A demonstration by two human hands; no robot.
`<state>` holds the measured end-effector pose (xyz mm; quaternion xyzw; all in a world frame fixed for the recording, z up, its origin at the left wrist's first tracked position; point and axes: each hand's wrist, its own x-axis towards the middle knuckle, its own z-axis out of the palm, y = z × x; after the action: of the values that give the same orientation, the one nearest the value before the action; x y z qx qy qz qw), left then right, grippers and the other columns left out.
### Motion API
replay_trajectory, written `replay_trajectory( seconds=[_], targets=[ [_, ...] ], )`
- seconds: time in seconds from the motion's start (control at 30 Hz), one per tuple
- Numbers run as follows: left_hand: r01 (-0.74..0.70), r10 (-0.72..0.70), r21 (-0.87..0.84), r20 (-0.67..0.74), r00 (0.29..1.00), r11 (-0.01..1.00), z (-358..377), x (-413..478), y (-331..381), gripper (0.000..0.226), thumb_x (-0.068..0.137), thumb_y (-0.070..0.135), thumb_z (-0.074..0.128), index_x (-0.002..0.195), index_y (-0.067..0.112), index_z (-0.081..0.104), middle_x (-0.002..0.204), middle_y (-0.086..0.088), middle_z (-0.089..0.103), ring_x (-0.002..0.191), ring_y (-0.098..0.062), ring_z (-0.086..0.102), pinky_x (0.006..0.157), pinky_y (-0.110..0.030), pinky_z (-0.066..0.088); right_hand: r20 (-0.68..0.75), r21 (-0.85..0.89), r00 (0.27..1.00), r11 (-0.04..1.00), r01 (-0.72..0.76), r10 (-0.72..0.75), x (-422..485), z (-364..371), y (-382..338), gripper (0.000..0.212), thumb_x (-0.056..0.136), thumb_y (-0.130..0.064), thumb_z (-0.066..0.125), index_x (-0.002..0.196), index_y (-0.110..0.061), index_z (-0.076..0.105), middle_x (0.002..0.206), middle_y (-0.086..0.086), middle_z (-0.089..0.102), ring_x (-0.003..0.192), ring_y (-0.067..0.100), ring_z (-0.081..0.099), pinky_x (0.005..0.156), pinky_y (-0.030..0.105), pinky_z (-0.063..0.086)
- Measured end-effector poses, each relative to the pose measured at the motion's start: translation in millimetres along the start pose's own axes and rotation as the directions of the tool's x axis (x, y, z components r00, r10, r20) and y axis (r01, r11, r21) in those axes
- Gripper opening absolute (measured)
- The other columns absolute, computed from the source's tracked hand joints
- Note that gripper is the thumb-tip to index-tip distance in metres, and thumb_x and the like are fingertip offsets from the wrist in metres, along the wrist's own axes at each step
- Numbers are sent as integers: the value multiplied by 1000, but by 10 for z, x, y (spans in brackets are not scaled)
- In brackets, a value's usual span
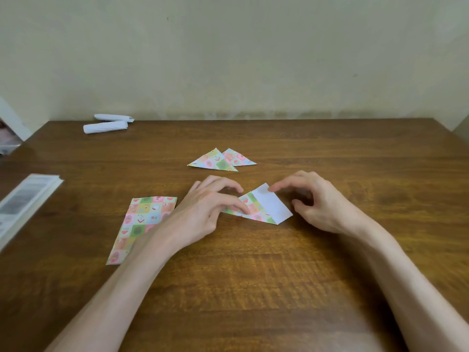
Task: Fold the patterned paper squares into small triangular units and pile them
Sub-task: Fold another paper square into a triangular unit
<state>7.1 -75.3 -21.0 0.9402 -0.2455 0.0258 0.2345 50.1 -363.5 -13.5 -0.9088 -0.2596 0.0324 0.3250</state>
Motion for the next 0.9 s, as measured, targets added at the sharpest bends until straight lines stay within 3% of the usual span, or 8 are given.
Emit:
replay_trajectory(
  seconds=[0.2,0.43,0.57,0.7,0.8,0.9],
  targets=[
    [91,-85,48,-108,990,995,-24,-8,-84,16,102,30,62,110,43,67,115,26,52,117,-1,43,99,-32,36,57,2,996,998,67,-67,-25,-40,62,43,93,-17,74,113,-56,70,124,-25,58,120,9,49,92,22,39],
    [169,-140,128,-205,969,977,-18,16,-65,8,99,32,66,102,39,70,105,21,56,106,-4,46,89,-28,34,65,-20,994,996,92,-90,-25,-39,8,29,89,-36,78,111,-53,72,124,-25,58,123,4,49,97,24,39],
    [152,-132,64,-247,960,986,7,18,-41,11,101,29,64,101,37,71,98,20,61,95,-3,53,85,-33,46,27,-9,994,994,105,-105,-29,17,-58,25,83,-59,68,104,-50,77,120,-23,60,120,6,51,100,27,42],
    [98,-101,-23,-223,970,995,16,5,15,12,98,42,65,107,40,71,101,22,65,99,0,59,85,-30,50,-1,-43,993,992,120,-120,-24,99,-101,17,86,-52,71,102,-47,78,116,-20,61,114,6,52,97,20,41],
    [70,-63,34,-182,981,997,34,-12,8,20,89,55,68,103,41,73,105,25,60,102,-1,56,86,-27,39,-2,-66,992,990,126,-126,-22,134,-118,16,89,-42,76,104,-46,78,116,-19,59,115,6,51,99,19,41],
    [82,-67,70,-190,980,994,37,-8,2,20,91,55,66,101,39,73,106,23,58,102,-1,53,85,-27,37,16,-42,987,986,163,-163,-34,145,-166,26,87,-29,82,106,-45,77,118,-19,58,119,8,48,105,20,38]
  ],
)
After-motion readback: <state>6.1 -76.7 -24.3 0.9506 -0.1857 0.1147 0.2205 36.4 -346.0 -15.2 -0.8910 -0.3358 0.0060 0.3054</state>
